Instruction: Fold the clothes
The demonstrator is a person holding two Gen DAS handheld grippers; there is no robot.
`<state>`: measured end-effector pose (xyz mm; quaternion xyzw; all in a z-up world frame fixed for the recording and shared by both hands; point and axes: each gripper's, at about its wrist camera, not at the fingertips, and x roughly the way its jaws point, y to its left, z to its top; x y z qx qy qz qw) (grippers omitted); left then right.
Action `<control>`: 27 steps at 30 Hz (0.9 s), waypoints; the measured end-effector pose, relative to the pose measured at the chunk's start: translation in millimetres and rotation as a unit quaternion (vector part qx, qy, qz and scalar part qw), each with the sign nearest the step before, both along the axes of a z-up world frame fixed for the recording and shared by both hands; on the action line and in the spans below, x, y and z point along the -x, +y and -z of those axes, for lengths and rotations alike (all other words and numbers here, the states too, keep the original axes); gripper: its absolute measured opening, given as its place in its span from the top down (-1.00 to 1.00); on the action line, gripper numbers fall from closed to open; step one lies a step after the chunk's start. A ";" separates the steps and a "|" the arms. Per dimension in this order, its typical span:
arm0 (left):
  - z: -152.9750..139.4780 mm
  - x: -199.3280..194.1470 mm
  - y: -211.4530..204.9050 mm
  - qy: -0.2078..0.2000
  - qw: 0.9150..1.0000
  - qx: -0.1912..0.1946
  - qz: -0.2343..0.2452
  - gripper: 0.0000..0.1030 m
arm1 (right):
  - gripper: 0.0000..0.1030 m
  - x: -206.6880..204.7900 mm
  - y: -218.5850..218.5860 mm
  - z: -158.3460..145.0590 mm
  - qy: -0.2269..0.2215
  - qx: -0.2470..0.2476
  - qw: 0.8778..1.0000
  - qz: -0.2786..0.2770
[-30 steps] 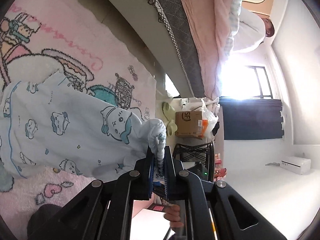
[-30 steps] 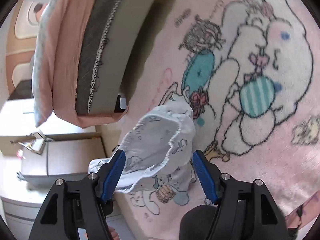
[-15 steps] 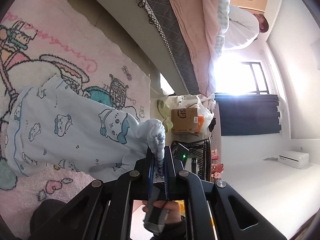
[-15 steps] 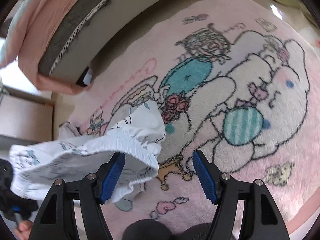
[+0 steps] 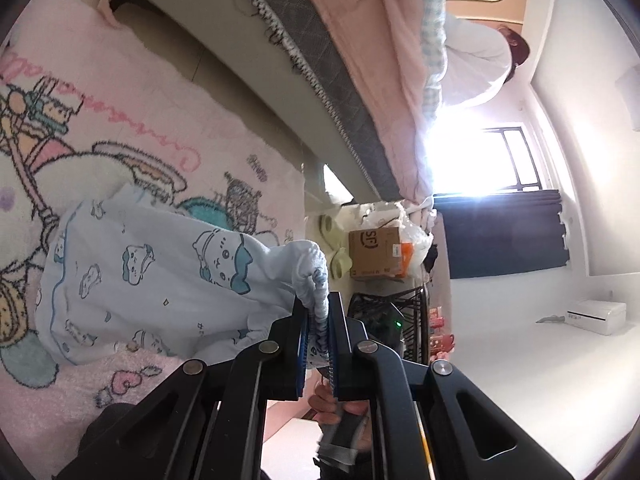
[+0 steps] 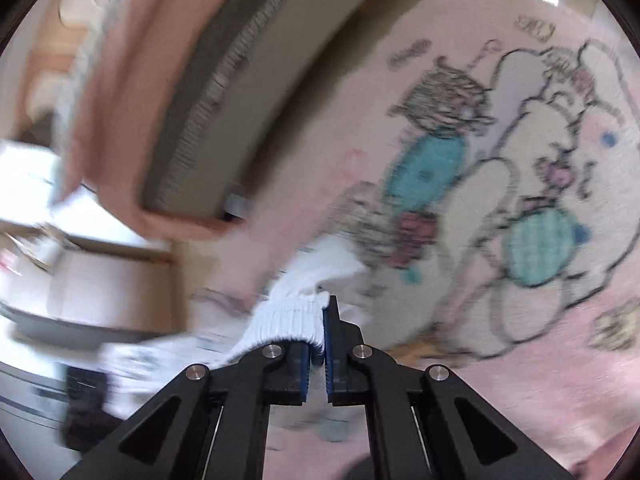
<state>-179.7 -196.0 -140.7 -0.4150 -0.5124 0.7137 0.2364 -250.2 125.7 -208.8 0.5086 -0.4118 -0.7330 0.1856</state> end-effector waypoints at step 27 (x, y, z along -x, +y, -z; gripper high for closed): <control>-57.7 57.3 -0.2 -0.133 0.990 0.039 0.002 0.86 | 0.94 34.7 20.0 -171.6 0.007 -0.146 0.988 -0.038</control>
